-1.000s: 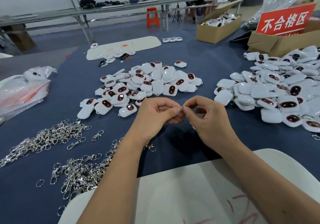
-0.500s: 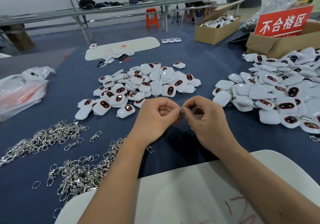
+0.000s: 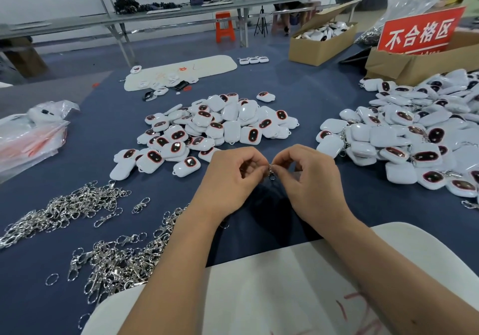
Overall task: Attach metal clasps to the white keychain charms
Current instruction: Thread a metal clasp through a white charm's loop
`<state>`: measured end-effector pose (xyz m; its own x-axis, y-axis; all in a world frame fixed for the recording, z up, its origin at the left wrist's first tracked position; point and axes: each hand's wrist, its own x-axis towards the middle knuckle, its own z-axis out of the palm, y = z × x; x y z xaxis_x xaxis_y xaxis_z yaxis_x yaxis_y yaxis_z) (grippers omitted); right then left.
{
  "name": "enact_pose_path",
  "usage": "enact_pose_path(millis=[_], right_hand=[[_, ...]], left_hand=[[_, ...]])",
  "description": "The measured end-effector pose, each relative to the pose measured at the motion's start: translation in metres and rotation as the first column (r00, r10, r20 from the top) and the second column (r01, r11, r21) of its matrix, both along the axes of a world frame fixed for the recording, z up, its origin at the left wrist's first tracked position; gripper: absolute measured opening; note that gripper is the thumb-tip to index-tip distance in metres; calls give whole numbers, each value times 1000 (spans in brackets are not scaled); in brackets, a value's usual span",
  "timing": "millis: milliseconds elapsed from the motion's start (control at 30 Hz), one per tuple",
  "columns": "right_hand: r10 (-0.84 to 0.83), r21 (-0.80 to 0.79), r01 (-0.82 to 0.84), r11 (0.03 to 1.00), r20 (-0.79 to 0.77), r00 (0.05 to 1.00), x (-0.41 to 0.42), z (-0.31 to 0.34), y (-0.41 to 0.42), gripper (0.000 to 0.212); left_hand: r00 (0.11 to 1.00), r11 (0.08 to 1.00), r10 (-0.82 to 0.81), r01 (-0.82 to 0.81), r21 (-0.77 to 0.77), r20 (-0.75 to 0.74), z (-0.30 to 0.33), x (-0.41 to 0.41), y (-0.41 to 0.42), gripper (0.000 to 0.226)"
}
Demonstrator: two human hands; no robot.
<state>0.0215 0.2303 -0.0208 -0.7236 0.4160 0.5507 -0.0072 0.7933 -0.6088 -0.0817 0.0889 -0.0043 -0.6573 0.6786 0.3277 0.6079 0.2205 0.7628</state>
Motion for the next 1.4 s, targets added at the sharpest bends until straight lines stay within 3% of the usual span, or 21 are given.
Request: enact_pose_path(millis=[300, 400, 533, 633, 700, 833, 967, 1133, 1400], right_hand=[[59, -33, -60, 998, -13, 998, -1, -1, 2, 11], [43, -244, -52, 968, -42, 998, -2, 0, 2, 13], [-103, -515, 63, 855, -50, 993, -3, 3, 3, 35], [-122, -633, 46, 773, -78, 989, -3, 3, 5, 25], [-90, -638, 27, 770, -66, 994, -3, 3, 5, 8], [-64, -607, 3, 795, -79, 995, -4, -3, 10, 24], [-84, -538, 16, 843, -102, 991, -5, -6, 16, 3], [-98, -458, 68, 886, -41, 994, -8, -6, 14, 16], [-109, -405, 106, 908, 16, 994, -10, -5, 14, 16]], left_hand=[[1000, 999, 15, -15, -28, 4, -1, 0, -1, 18], [999, 999, 34, -34, -28, -13, -2, 1, 2, 19], [1000, 996, 20, -21, -86, -14, -5, 2, 4, 22], [999, 995, 27, -30, -97, -28, -5, 3, 6, 23], [999, 994, 29, -32, -104, -30, -4, 4, 7, 22], [999, 991, 17, -23, -130, -48, -1, 6, 7, 19], [998, 990, -9, -1, -140, -65, 1, 9, 10, 16], [997, 989, -21, 11, -145, -68, 1, 11, 13, 14], [995, 985, -41, 25, -168, -90, 4, 13, 12, 13]])
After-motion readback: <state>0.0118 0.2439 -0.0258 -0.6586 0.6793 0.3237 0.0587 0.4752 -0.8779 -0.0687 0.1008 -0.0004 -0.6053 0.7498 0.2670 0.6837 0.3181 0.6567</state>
